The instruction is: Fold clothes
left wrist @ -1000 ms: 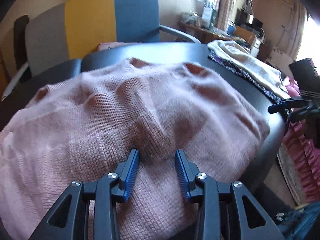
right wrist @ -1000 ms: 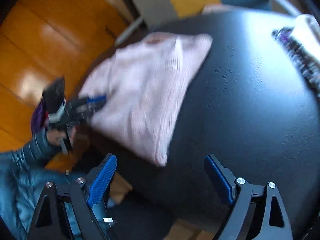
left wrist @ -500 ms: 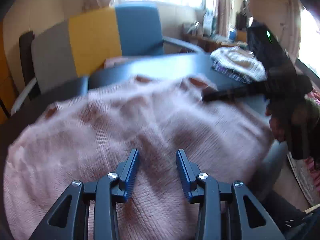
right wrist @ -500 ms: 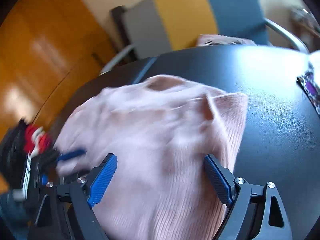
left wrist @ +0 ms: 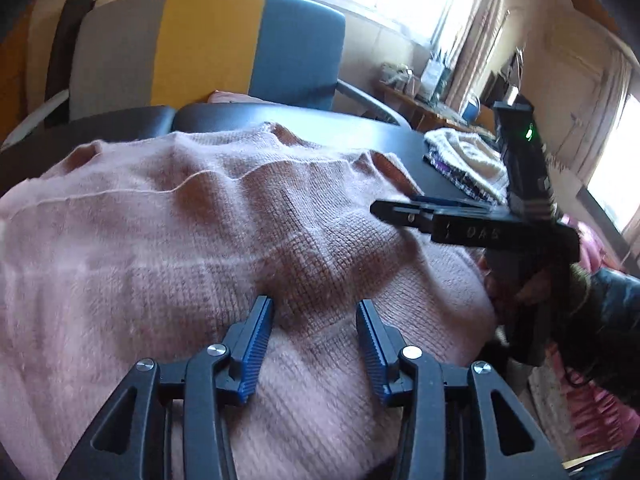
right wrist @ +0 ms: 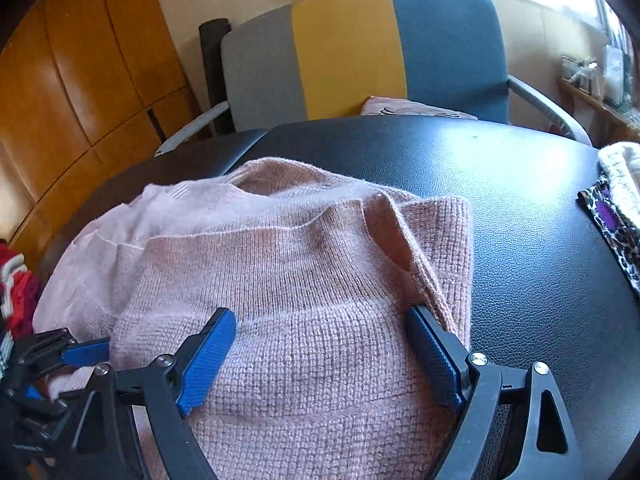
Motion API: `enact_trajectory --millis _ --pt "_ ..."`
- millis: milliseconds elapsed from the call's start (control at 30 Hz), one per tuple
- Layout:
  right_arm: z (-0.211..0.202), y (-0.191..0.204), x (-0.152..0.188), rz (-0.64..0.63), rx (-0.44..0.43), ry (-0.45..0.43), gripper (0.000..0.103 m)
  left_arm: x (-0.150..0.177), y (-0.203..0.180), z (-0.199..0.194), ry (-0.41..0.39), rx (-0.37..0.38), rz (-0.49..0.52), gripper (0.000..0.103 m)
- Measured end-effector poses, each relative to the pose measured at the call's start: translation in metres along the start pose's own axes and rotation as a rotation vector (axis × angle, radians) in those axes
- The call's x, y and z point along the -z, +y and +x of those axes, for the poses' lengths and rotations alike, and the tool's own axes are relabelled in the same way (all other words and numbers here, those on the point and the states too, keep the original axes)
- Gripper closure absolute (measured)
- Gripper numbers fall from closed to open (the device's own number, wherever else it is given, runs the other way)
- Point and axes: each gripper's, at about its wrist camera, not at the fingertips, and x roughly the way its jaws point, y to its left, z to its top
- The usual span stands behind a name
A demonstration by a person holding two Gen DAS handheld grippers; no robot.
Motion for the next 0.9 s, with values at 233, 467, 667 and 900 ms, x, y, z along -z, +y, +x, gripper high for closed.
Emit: enact_trajectory --millis 233,467,667,900 --pt "0.001 -0.007 0.000 0.021 -0.036 -0.008 0.014 0.030 0.075 -0.102 -0.145 -0.112 -0.164 0.060" --pt "0.000 0.002 0.001 -0.021 0.009 0.002 0.013 0.072 0.174 -0.175 -0.166 -0.366 -0.318 0.059" --pt "0.000 0.003 0.001 -0.031 0.019 0.006 0.012 0.077 0.196 -0.161 -0.100 -0.307 -0.359 0.059" --pt "0.001 0.002 0.001 -0.031 0.011 0.009 0.009 0.070 0.204 -0.150 -0.075 -0.263 -0.369 0.093"
